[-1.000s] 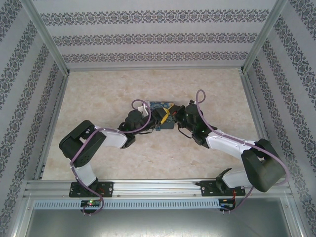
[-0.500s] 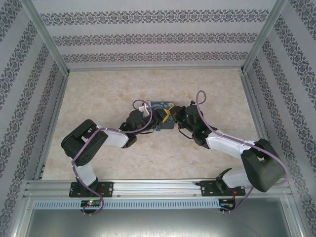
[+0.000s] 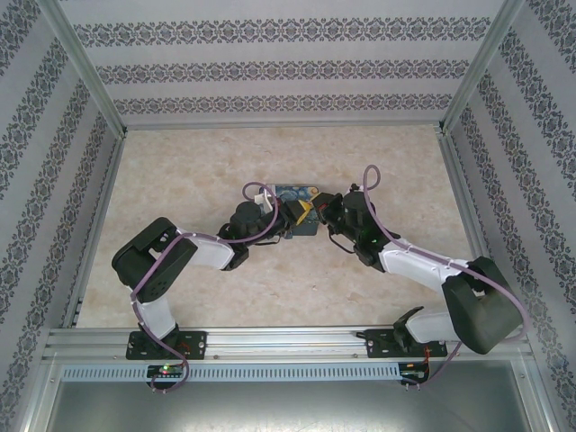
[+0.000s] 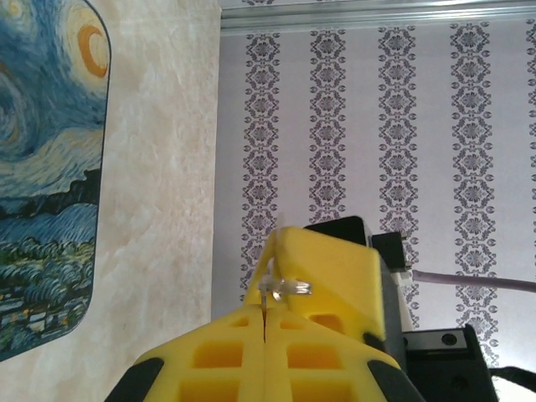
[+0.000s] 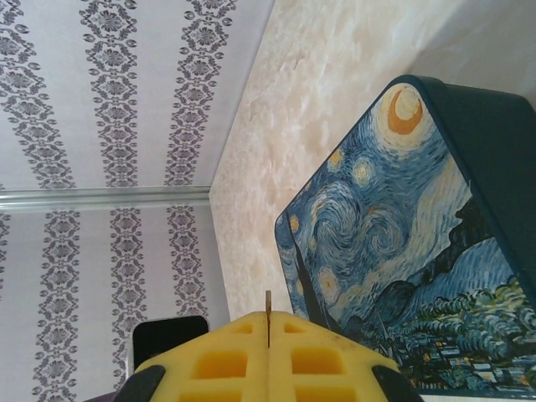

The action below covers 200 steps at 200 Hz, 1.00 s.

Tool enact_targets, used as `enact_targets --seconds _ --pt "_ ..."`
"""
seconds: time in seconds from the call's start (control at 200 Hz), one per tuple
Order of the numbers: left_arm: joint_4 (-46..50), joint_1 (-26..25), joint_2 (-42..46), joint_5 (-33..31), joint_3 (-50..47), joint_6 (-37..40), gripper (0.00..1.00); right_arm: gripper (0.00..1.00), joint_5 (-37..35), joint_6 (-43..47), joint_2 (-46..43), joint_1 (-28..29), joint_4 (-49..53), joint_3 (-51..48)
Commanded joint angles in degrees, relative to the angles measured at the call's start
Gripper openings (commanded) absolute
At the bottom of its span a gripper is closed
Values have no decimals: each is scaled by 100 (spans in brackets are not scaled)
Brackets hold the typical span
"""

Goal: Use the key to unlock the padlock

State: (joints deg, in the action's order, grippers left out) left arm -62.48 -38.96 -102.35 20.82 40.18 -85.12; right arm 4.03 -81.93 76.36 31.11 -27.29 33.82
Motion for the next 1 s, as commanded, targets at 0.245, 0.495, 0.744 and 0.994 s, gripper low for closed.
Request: enact_targets --seconds 0.245,0.495,0.744,0.994 --pt "-169 -55 153 200 -95 349 0 0 199 81 -277 -175 -14 -244" --pt "50 -2 333 155 -117 482 0 0 269 123 -436 -245 50 -381" --pt "310 89 483 221 -71 675 0 0 298 169 -569 -280 108 -491" --pt "296 113 472 209 -50 655 0 0 322 134 -596 -290 126 -452"
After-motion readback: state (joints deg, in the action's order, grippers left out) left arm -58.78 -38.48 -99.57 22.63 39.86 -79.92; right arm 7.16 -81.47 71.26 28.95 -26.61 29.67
